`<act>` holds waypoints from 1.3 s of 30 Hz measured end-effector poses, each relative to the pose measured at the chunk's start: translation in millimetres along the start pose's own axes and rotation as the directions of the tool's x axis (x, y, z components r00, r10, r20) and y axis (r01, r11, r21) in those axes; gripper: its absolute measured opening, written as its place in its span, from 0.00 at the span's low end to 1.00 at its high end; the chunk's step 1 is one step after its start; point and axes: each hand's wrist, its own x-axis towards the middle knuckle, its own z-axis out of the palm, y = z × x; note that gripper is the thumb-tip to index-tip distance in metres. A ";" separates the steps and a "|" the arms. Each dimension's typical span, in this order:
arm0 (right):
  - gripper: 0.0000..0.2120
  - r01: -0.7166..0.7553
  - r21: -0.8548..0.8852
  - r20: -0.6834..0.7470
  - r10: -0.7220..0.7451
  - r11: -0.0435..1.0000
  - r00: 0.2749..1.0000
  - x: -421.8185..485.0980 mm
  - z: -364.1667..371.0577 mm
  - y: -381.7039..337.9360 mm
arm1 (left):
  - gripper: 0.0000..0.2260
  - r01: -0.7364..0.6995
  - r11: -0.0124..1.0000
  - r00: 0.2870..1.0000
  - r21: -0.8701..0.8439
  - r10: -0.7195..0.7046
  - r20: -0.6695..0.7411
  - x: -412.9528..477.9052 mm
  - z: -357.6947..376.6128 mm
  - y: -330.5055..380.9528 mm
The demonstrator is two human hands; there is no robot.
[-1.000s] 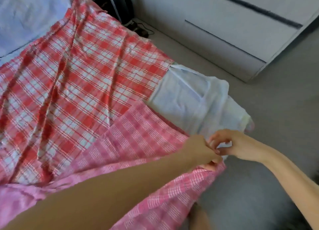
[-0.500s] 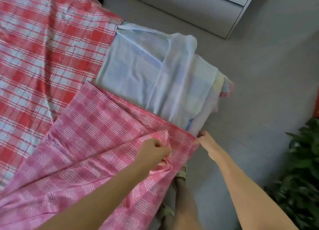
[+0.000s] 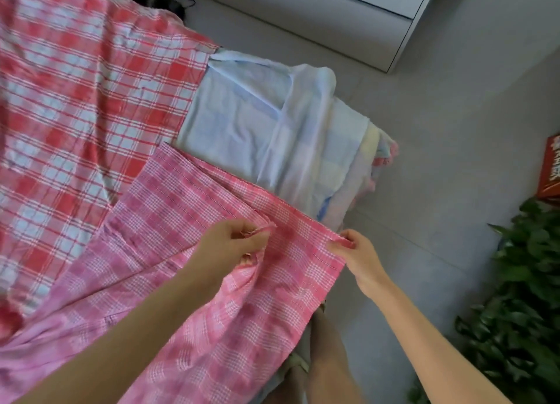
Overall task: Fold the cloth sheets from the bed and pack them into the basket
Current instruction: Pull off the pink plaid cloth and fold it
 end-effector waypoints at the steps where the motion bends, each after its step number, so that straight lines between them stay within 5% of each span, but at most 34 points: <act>1: 0.05 0.021 0.022 -0.021 -0.020 1.000 1.000 -10.9 7.0 -11.4 | 0.05 -0.005 0.996 0.999 -0.091 0.001 -0.047 -11.7 -13.2 13.3; 4: 0.09 0.083 0.056 -0.074 -0.079 0.995 0.994 -36.3 30.9 -44.8 | 0.05 -0.137 0.957 0.921 -0.256 0.028 -0.388 -31.4 -127.2 35.2; 7: 0.11 0.132 0.031 -0.084 -0.129 0.991 0.988 -63.8 60.8 -79.4 | 0.06 -0.275 0.959 0.673 0.062 0.238 -0.700 -66.4 -218.4 60.2; 10: 0.11 0.210 0.000 -0.041 -0.209 0.978 0.977 -92.3 90.2 -107.0 | 0.07 -0.332 0.912 0.571 0.240 0.397 -0.719 -106.5 -196.6 74.5; 15: 0.08 0.239 0.056 0.066 -0.242 0.969 0.968 -159.9 154.7 -140.0 | 0.09 -0.130 0.827 0.739 0.548 0.449 -0.503 -140.6 -133.1 26.5; 22: 0.10 0.118 0.116 0.193 -0.139 0.986 0.971 -217.1 217.0 -162.3 | 0.02 -0.207 0.866 0.787 0.455 0.423 -0.448 -164.7 -129.1 -20.7; 29: 0.06 0.017 0.046 0.209 -0.026 0.999 0.978 -236.9 244.2 -171.6 | 0.03 -0.283 0.814 0.726 0.508 0.528 -0.441 -195.9 -147.4 -37.3; 33: 0.10 -0.030 0.019 0.212 0.025 0.999 0.977 -240.6 254.5 -179.2 | 0.14 -0.325 0.784 0.672 0.529 0.585 -0.454 -212.5 -143.6 -42.7; 39: 0.11 -0.061 0.048 0.192 0.050 0.997 0.980 -246.9 273.6 -178.3 | 0.09 -0.304 0.715 0.628 0.629 0.647 -0.433 -212.7 -138.3 -57.7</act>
